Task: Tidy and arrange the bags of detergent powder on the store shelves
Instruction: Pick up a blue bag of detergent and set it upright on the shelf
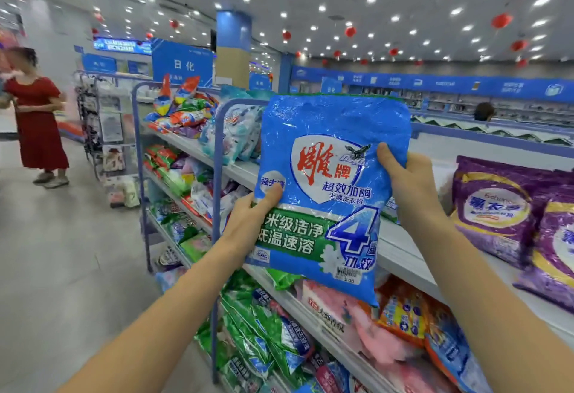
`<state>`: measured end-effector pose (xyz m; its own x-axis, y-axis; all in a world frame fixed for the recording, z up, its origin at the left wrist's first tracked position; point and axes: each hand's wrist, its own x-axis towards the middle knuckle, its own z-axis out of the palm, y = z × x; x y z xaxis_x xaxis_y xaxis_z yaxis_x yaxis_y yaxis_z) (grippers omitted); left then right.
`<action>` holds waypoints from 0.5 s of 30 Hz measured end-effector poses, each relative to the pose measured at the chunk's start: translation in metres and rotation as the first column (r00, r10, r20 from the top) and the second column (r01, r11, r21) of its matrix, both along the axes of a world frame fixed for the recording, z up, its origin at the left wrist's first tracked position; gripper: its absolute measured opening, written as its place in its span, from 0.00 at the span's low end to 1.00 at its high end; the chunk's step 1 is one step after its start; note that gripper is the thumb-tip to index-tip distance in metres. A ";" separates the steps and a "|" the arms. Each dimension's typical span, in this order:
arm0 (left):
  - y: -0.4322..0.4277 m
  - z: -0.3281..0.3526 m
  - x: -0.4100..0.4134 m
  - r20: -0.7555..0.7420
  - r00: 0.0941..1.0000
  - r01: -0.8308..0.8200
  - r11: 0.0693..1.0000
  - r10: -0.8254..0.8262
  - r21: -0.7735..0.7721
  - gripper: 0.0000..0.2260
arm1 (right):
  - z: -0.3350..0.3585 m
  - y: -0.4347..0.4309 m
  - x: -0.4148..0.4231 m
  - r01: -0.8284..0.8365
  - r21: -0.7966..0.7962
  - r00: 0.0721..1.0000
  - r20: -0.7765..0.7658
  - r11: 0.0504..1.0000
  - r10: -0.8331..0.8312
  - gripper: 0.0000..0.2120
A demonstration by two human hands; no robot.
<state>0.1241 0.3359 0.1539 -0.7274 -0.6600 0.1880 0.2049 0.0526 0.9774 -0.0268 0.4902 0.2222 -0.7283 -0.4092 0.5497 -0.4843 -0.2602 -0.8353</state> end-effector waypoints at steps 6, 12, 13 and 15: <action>-0.077 0.008 -0.075 0.010 0.999 -0.053 0.998 0.052 0.045 0.40 | -0.031 -0.066 -0.058 -0.181 0.039 0.959 0.227 0.983 0.168 0.24; -0.147 0.013 -0.159 -0.017 1.000 -0.024 0.997 0.025 0.077 0.17 | -0.070 -0.116 -0.103 -0.214 0.209 0.939 0.312 0.954 0.142 0.46; -0.156 0.013 -0.171 -0.017 1.000 -0.013 0.997 0.015 0.082 0.18 | -0.070 -0.120 -0.110 -0.200 0.255 0.951 0.281 0.946 0.125 0.43; -0.174 0.010 -0.197 -0.019 1.000 0.011 0.997 -0.010 0.082 0.24 | -0.069 -0.129 -0.121 -0.158 0.323 0.965 0.251 0.933 0.077 0.43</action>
<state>-0.0734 0.1622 0.1642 -0.7311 -0.6662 0.1473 0.2231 -0.0295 0.9743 -0.1482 0.3617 0.1530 -0.7532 -0.6308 0.1866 -0.2513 0.0138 -0.9678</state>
